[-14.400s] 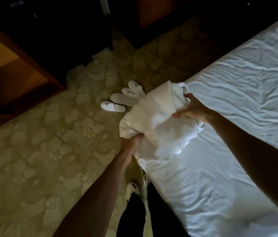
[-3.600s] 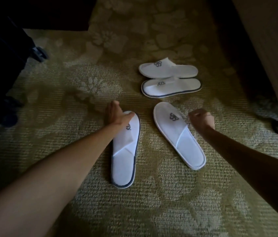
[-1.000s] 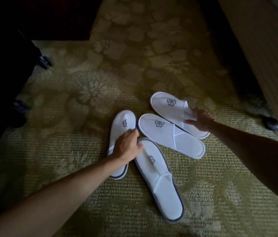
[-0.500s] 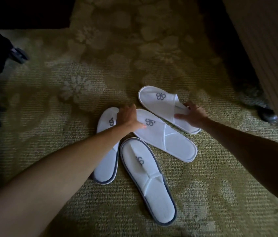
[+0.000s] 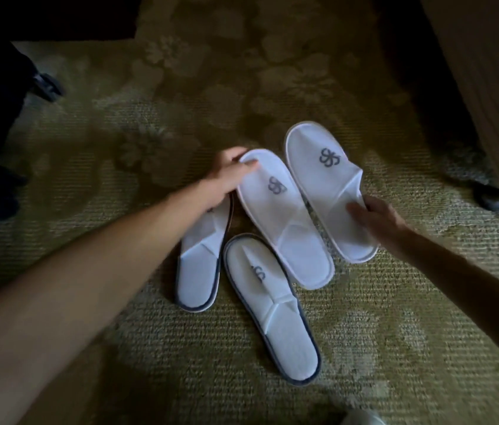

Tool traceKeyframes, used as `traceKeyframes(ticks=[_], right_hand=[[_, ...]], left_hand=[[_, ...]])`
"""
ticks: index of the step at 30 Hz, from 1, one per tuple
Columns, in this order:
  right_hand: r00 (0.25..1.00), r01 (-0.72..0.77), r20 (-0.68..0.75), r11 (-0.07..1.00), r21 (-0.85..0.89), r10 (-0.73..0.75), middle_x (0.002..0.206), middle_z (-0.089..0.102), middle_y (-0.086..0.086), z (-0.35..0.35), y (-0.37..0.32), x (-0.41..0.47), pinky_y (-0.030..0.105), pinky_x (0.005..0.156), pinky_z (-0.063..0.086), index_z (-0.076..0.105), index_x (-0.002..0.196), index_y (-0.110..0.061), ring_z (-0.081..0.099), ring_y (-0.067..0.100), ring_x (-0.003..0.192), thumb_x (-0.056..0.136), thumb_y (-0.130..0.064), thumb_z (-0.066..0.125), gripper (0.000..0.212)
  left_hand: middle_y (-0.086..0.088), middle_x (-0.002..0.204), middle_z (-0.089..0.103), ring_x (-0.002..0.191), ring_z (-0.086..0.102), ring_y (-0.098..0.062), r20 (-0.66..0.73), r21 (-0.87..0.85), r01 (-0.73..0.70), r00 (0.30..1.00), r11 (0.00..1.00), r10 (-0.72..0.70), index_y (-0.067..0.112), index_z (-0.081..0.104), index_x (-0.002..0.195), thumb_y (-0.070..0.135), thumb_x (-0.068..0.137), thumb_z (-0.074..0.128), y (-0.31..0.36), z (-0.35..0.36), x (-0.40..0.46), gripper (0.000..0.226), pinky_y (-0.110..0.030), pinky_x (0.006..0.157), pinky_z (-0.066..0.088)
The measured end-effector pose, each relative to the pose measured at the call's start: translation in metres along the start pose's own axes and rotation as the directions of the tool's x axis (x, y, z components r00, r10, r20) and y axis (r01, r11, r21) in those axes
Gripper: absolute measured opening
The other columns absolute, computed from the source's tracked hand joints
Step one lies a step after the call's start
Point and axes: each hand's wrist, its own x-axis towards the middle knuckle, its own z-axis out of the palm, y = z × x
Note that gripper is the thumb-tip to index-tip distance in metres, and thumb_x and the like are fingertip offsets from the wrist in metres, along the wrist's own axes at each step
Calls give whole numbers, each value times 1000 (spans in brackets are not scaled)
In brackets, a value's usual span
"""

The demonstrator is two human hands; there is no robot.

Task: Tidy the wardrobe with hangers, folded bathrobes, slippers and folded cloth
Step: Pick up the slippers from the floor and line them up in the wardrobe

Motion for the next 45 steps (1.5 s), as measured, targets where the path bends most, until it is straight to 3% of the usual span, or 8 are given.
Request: traceKeyframes(ticks=[9, 14, 17, 22, 28, 34, 37, 45], right_hand=[[971, -8, 238, 1000, -6, 9, 70, 64, 4, 96, 14, -120, 39, 55, 47, 62, 83, -11, 57, 15, 62, 89, -45, 66, 34], [995, -36, 80, 983, -182, 51, 80, 70, -8, 124, 31, -148, 32, 56, 51, 66, 95, -26, 67, 11, 69, 90, -41, 68, 16], [999, -48, 9, 983, -180, 50, 74, 68, -10, 127, 31, -151, 24, 50, 49, 65, 99, -27, 66, 7, 64, 86, -38, 74, 19], [997, -70, 24, 967, -245, 78, 68, 64, -14, 122, 35, -155, 10, 43, 39, 61, 95, -26, 58, -5, 57, 83, -36, 77, 23], [1000, -16, 12, 916, -400, 23, 89, 53, -7, 126, 37, -165, 30, 64, 43, 62, 96, -22, 54, 16, 76, 74, -46, 80, 37], [972, -210, 29, 914, -348, 235, 106, 52, 2, 141, 23, -165, 36, 82, 48, 53, 111, -17, 54, 24, 98, 64, -54, 86, 68], [957, -266, 37, 923, -280, 287, 104, 57, 3, 149, 19, -163, 43, 82, 53, 47, 104, -19, 58, 25, 96, 60, -54, 87, 70], [957, -279, 133, 941, 192, 257, 105, 65, 5, 163, 15, -165, 28, 62, 61, 43, 119, -11, 67, 16, 87, 75, -21, 86, 62]], left_hand=[[-13, 119, 69, 101, 66, -20, 153, 127, 108, 980, 986, -127, 5, 63, 131, 9, 92, 68, -34, -118, -13, 39, -32, 92, 53], [-7, 103, 65, 84, 62, 2, 26, 347, -17, 1000, 938, 9, 4, 69, 119, 5, 92, 69, -61, -96, -23, 27, -15, 65, 44], [-16, 112, 66, 100, 67, -5, -62, 334, -36, 996, 942, 60, -1, 66, 117, 5, 90, 70, -71, -81, -18, 27, -22, 86, 44], [-14, 150, 41, 138, 42, -30, -323, 204, 216, 936, 955, -142, 10, 36, 148, 51, 81, 77, -75, -77, -60, 88, -37, 113, 36], [-10, 165, 5, 152, 10, -32, -133, 486, 334, 941, 808, -310, 15, -7, 159, 85, 44, 77, -108, -54, -153, 158, -46, 122, 19], [-16, 147, 49, 134, 49, -33, -265, 249, 392, 907, 885, -328, 10, 39, 146, 91, 38, 73, -123, -57, -156, 139, -48, 108, 45], [-7, 113, 69, 101, 69, -27, -310, 63, 381, 886, 922, -345, 11, 60, 114, 69, 45, 85, -124, -63, -160, 93, -42, 84, 59], [-8, 106, 72, 88, 67, -23, -204, -93, 497, 839, 863, -505, 3, 70, 110, 36, 82, 82, -116, -62, -153, 45, -27, 71, 47]])
